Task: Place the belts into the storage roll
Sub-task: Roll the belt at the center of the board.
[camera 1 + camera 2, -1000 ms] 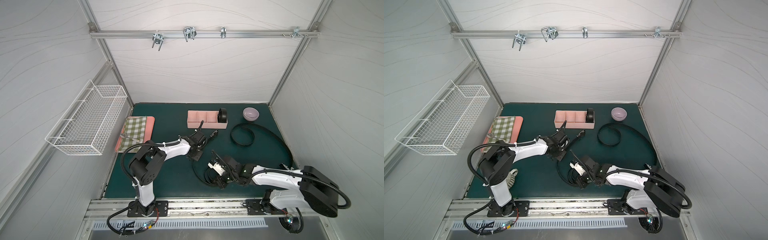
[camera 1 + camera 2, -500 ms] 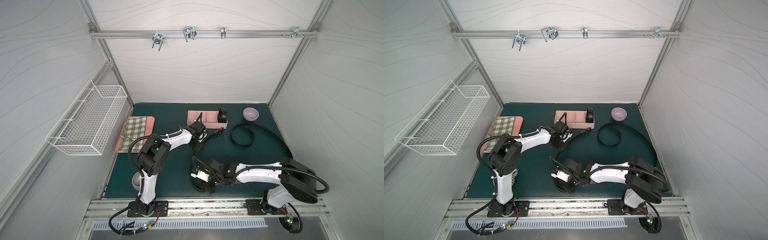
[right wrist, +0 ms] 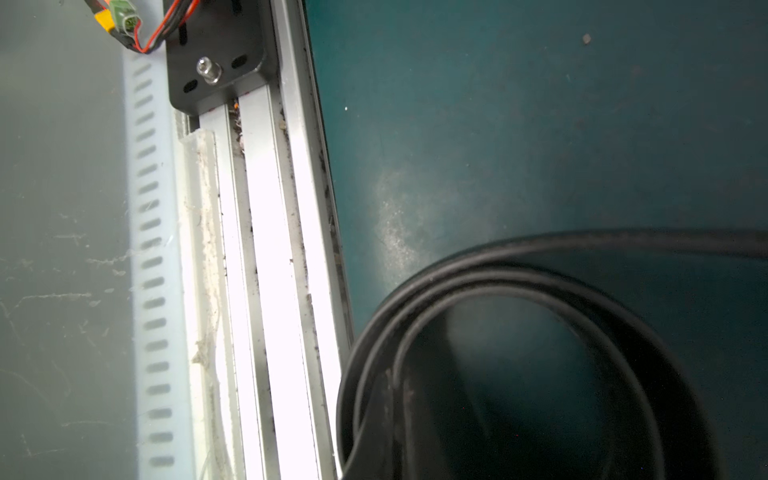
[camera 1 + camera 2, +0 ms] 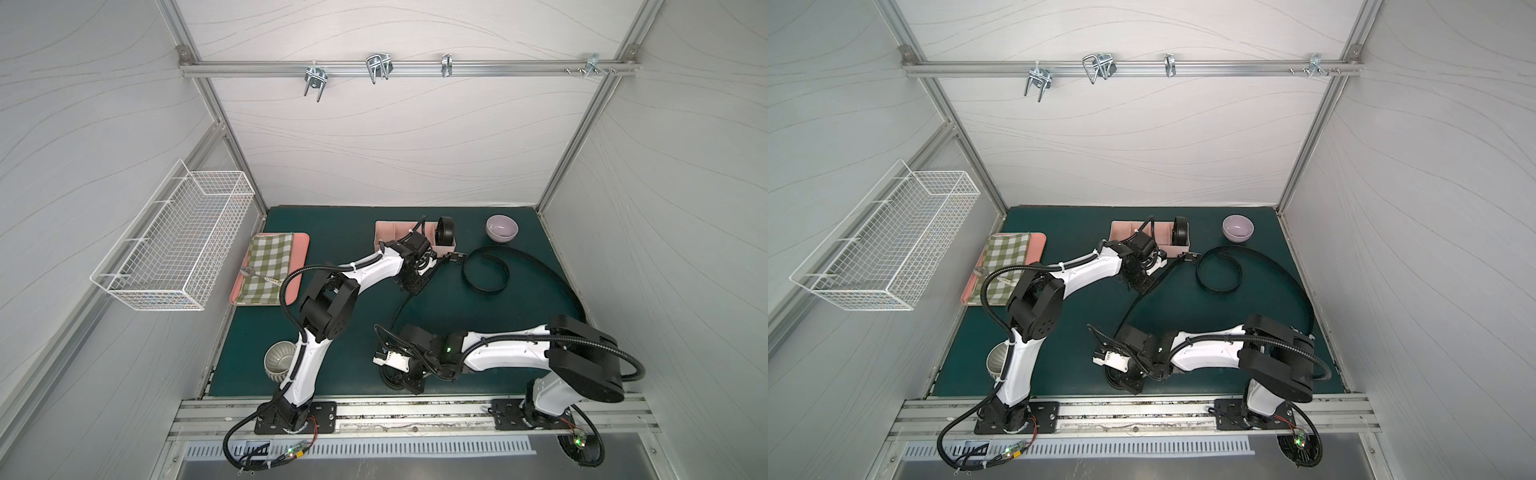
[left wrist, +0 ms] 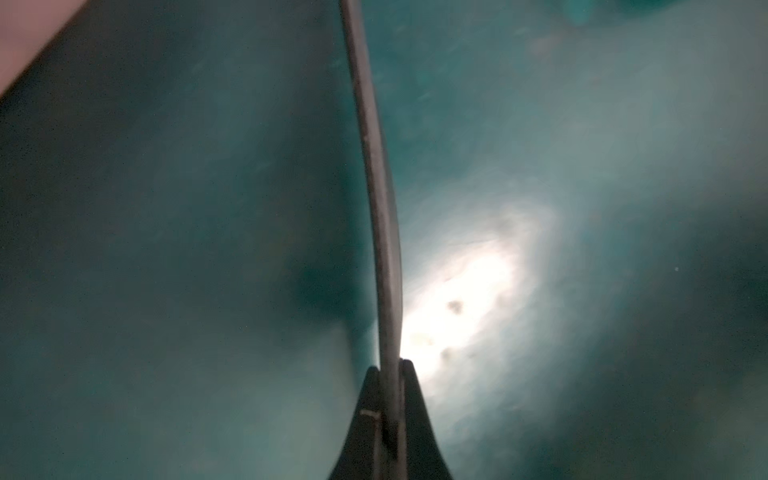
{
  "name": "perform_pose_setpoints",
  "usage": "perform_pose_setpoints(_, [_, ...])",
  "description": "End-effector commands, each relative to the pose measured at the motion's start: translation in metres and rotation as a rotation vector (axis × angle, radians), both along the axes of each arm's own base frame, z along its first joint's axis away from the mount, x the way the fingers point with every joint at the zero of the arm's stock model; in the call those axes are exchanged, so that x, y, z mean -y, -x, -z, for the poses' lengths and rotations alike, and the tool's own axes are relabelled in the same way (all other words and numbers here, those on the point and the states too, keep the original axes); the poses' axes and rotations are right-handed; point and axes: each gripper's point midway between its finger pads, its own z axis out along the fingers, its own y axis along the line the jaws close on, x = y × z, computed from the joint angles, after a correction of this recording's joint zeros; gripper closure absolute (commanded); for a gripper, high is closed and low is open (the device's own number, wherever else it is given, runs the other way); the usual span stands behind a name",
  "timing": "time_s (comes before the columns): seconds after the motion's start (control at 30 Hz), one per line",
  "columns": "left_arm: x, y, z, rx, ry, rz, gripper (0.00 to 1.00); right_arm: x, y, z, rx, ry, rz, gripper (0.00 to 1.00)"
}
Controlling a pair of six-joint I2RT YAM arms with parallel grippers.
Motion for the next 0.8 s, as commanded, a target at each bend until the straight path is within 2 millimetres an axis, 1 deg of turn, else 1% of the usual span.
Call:
perform_pose_setpoints(0.0, [0.023,-0.008,-0.013,0.024,0.065,0.016,1.0,0.007,0.007,0.01,0.016,0.033,-0.012,1.0])
perform_pose_setpoints(0.1, [0.018,-0.011,-0.008,0.034,0.066,-0.038,1.0,0.008,0.009,0.014,0.031,0.045,-0.009,1.0])
perform_pose_setpoints(0.2, [0.003,-0.014,-0.001,-0.006,0.068,-0.142,1.0,0.009,0.008,0.016,0.036,0.054,0.0,1.0])
perform_pose_setpoints(0.3, [-0.017,-0.014,0.001,-0.089,0.08,-0.223,0.91,0.008,0.006,0.015,0.04,0.058,0.007,1.0])
perform_pose_setpoints(0.33, [-0.023,-0.012,-0.001,-0.097,0.088,-0.237,0.84,0.009,0.006,0.016,0.039,0.061,0.009,1.0])
perform_pose_setpoints(0.37, [-0.03,-0.012,-0.003,-0.083,0.085,-0.26,0.74,0.009,0.006,0.017,0.039,0.064,0.011,1.0])
perform_pose_setpoints(0.4, [-0.039,-0.015,-0.008,-0.054,0.076,-0.287,0.67,0.009,0.006,0.017,0.039,0.065,0.014,1.0])
perform_pose_setpoints(0.43, [-0.048,-0.018,-0.015,-0.019,0.071,-0.314,0.62,0.01,0.005,0.018,0.04,0.068,0.017,1.0])
perform_pose_setpoints(0.47, [-0.058,-0.021,-0.024,0.004,0.066,-0.353,0.59,0.01,0.005,0.018,0.039,0.07,0.019,1.0])
perform_pose_setpoints(0.53, [-0.08,-0.029,-0.042,0.031,0.07,-0.442,0.58,0.01,0.005,0.019,0.039,0.07,0.018,1.0])
perform_pose_setpoints(0.6, [-0.109,-0.036,-0.063,0.08,0.072,-0.559,0.54,0.01,0.004,0.019,0.039,0.073,0.02,1.0])
perform_pose_setpoints(0.63, [-0.127,-0.038,-0.074,0.108,0.079,-0.627,0.5,0.01,0.004,0.019,0.039,0.073,0.02,1.0])
perform_pose_setpoints(0.67, [-0.147,-0.037,-0.086,0.132,0.088,-0.704,0.47,0.01,0.004,0.019,0.038,0.073,0.02,1.0])
perform_pose_setpoints(0.7, [-0.164,-0.033,-0.092,0.139,0.092,-0.766,0.46,0.01,0.004,0.019,0.038,0.071,0.021,1.0])
perform_pose_setpoints(0.77, [-0.194,-0.016,-0.104,0.135,0.129,-0.871,0.44,0.011,0.004,0.018,0.037,0.067,0.023,1.0])
